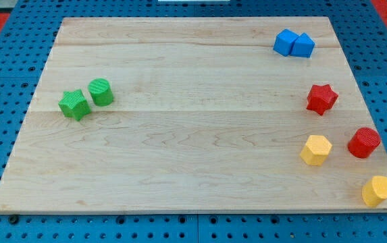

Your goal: Push the red circle into red star

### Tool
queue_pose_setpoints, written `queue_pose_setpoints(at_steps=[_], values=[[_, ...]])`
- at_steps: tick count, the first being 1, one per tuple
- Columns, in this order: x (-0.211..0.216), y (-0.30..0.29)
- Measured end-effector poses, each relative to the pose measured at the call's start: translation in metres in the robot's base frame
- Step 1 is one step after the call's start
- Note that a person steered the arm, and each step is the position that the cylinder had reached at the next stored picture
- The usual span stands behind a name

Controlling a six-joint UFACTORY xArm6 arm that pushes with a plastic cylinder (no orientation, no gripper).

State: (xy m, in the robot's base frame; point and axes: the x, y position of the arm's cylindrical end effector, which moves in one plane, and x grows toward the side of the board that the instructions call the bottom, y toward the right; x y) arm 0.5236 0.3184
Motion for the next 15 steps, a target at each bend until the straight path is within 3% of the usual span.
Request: queue_pose_setpoints(at_steps=[4,6,8,10,15], values=[[0.001,-0.111],[0.002,-0.13],[-0.046,-0.145],[-0.059,-0.145],[-0.054,-0.206]])
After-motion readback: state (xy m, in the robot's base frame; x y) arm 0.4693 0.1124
